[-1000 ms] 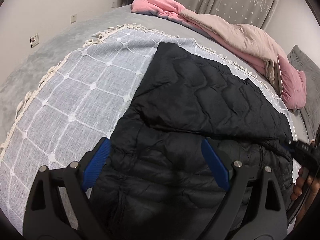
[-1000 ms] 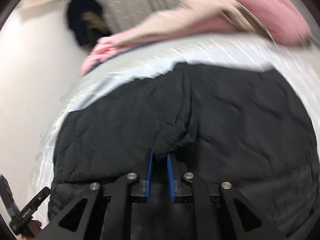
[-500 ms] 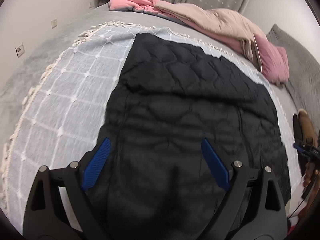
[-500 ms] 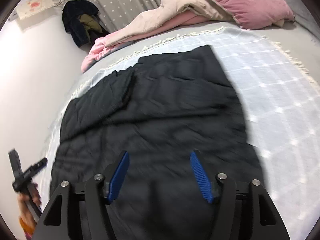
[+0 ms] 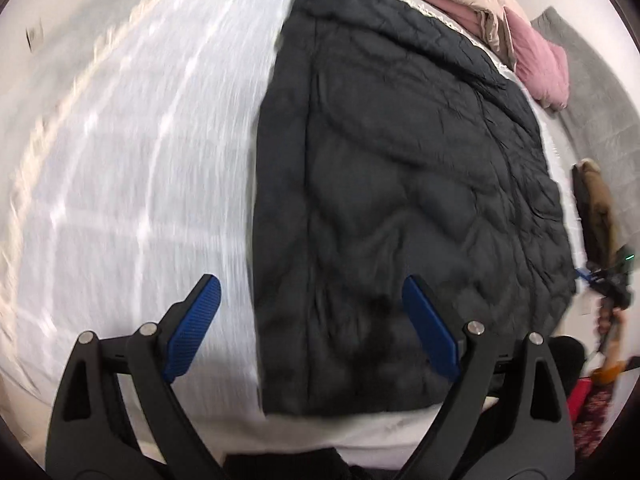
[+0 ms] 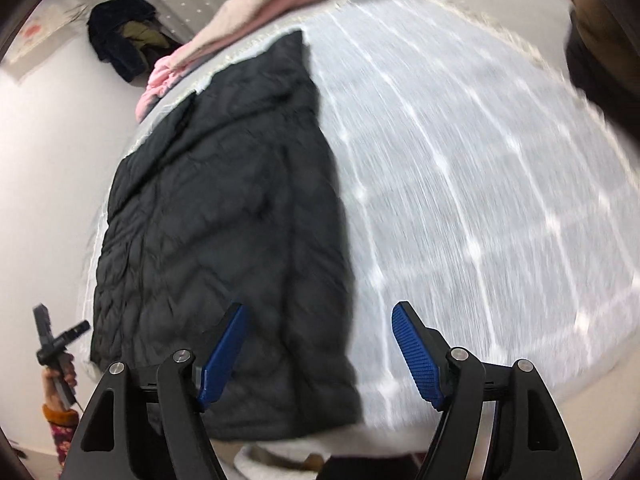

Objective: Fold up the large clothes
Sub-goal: 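Grasp the jacket hem with the left tool while the right tool grasps beside it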

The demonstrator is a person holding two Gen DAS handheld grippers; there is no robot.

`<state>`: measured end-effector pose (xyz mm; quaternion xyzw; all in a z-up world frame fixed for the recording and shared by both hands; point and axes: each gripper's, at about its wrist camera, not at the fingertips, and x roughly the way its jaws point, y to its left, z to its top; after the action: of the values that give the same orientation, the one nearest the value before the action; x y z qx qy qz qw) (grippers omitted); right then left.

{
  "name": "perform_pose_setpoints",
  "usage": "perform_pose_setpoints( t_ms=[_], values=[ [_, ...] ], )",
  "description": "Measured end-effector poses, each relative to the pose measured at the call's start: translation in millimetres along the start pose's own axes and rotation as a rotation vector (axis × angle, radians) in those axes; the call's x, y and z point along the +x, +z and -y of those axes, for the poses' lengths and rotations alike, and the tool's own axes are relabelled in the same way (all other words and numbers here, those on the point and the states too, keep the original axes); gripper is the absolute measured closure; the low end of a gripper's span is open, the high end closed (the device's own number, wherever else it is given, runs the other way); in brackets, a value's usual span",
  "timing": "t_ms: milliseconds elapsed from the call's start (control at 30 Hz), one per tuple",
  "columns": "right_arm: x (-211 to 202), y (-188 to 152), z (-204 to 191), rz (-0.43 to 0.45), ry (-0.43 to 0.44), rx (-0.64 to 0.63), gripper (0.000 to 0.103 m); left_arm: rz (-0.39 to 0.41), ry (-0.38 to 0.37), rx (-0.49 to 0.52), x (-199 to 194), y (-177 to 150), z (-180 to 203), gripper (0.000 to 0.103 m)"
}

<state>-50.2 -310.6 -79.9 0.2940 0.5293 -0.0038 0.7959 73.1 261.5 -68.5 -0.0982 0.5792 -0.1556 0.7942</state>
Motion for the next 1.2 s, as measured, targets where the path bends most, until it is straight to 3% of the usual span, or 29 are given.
perform_pose_setpoints(
  t_ms=[100,167,200,233,267,300,333,367,433,500,633,900,1033,1200],
  values=[
    [16,-15,6,-0.066,0.094,0.034,0.028,-0.051,-0.098,-0.029,8,-20,-5,0.012],
    [25,-21,5,-0.082,0.117,0.035,0.027,-0.043,-0.112,-0.007,7,-26,0,0.012],
    [28,-24,1,-0.074,0.12,0.026,0.028,-0.043,-0.121,-0.002,6,-27,3,0.019],
    [28,-26,-1,-0.069,0.127,0.02,0.03,-0.049,-0.174,-0.011,6,-28,4,0.038],
    [30,-28,-4,-0.075,0.146,0.015,0.033,-0.06,-0.219,-0.029,7,-28,4,0.047],
    [33,-31,-8,-0.093,0.169,0.011,0.05,-0.08,-0.264,-0.049,10,-30,3,0.064],
    [36,-33,-10,-0.116,0.185,0.01,0.074,-0.104,-0.309,-0.074,15,-34,3,0.081],
    [40,-34,-15,-0.129,0.195,0.005,0.083,-0.106,-0.321,-0.081,16,-37,5,0.088],
    [36,-37,-21,-0.104,0.195,-0.019,0.091,-0.054,-0.305,-0.057,8,-42,15,0.092],
    [21,-41,-24,-0.05,0.239,-0.02,0.094,0.003,-0.327,-0.04,-7,-45,24,0.093],
    [-14,-50,-29,0.026,0.297,-0.047,0.095,0.106,-0.424,-0.013,-50,-53,45,0.094],
    [-97,-83,-40,0.182,0.38,-0.131,0.096,0.273,-0.515,0.124,-128,-85,93,0.095],
    [-141,-97,-38,0.265,0.395,-0.146,0.096,0.359,-0.588,0.132,-165,-100,94,0.095],
    [-187,-92,-39,0.374,0.39,-0.158,0.096,0.449,-0.601,0.108,-191,-97,84,0.095]
  ],
)
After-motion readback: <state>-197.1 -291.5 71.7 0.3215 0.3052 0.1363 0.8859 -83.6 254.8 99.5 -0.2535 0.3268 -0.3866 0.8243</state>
